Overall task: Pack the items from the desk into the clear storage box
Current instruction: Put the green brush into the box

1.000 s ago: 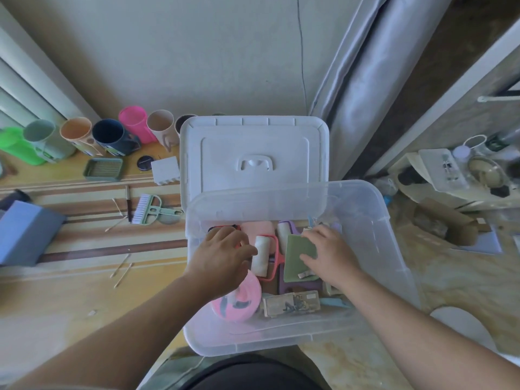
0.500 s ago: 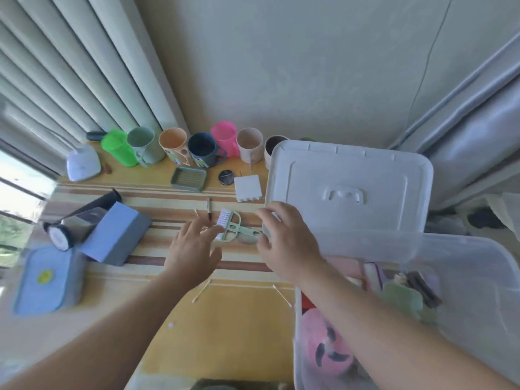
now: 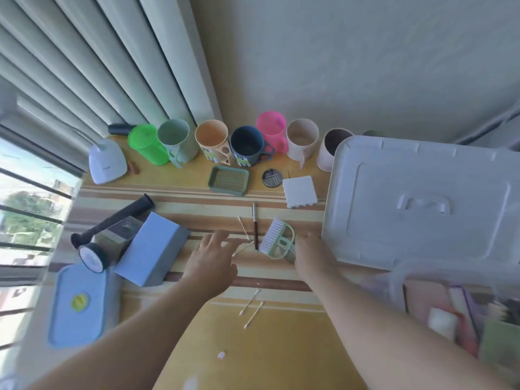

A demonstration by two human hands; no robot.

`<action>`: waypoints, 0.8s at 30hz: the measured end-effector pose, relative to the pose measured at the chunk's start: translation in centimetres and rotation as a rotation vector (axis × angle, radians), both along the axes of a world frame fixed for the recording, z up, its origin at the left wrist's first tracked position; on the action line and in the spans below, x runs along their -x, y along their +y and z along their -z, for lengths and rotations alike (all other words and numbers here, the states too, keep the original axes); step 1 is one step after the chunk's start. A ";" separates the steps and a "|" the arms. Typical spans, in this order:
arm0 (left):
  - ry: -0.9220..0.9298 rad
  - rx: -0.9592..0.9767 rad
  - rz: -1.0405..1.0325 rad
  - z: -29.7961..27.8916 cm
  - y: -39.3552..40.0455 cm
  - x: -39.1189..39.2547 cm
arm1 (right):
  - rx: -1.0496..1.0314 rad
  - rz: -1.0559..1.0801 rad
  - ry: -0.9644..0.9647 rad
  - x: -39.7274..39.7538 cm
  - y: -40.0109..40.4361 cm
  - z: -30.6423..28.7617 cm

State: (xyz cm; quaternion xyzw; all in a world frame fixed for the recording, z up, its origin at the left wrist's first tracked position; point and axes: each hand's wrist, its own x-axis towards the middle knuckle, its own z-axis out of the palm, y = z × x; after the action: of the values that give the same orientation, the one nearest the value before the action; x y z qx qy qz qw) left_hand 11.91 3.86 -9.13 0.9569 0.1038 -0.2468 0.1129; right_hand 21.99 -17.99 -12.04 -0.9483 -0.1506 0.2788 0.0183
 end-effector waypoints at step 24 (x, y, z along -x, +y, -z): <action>0.039 -0.290 0.192 5.0 1.9 -0.4 | -0.194 -0.233 0.219 8.6 0.5 -0.8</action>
State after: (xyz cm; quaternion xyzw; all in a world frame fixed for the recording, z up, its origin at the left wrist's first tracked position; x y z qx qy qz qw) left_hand 12.28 5.74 -14.10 0.9637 0.0488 -0.2572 -0.0521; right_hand 13.43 -17.44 -11.20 -0.8823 -0.2825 0.3648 0.0935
